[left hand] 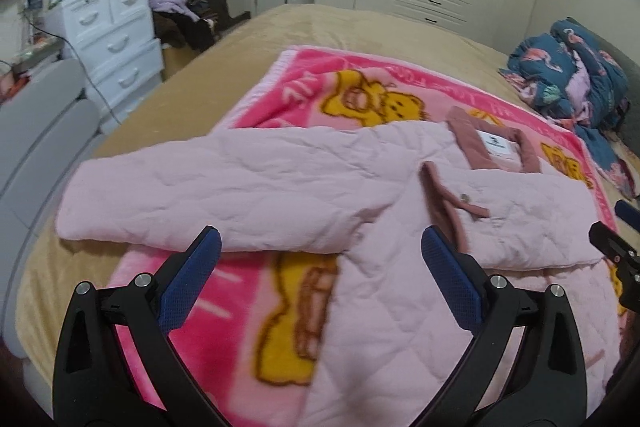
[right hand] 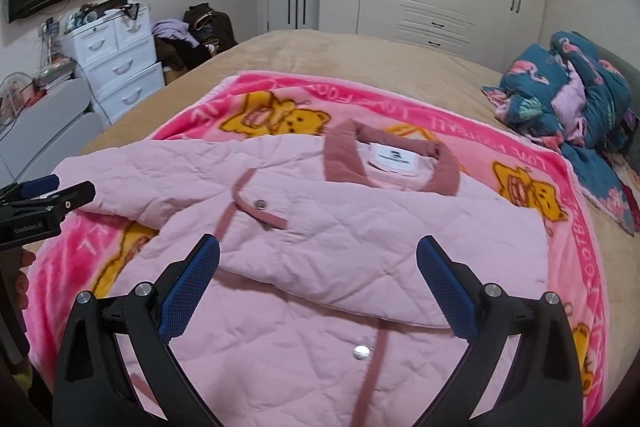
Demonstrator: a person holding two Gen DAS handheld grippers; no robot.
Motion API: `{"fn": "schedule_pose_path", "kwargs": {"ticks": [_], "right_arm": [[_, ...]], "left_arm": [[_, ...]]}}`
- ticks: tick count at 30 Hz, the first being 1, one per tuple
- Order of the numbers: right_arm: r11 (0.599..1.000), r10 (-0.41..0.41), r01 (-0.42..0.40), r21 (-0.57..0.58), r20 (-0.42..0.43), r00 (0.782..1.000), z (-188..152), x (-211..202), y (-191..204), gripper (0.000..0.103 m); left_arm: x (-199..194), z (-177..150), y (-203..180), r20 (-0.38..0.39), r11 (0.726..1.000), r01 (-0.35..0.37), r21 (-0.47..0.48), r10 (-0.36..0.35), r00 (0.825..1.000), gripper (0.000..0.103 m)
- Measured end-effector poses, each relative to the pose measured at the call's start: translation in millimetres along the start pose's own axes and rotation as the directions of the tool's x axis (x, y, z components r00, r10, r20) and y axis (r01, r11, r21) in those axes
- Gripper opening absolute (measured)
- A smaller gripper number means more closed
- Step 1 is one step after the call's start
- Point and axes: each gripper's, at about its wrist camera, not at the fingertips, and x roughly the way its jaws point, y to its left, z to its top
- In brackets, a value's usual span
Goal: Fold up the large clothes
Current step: 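Move the left gripper to the cuff of the other sleeve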
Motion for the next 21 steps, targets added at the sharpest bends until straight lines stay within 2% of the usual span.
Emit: {"fn": "schedule_pose_path", "kwargs": {"ticks": [10, 21], "right_arm": [[0.996, 0.056, -0.057, -0.066, -0.007, 0.998, 15, 17, 57, 0.098], [0.981, 0.113, -0.115, -0.156, -0.025, 0.993, 23, 35, 120, 0.098]], "left_arm": [[-2, -3, 35, 0.032, 0.997, -0.077, -0.006, 0.077, 0.997, 0.094], [22, -15, 97, -0.028, 0.981, -0.144, -0.132, 0.142, 0.990, 0.094]]}}
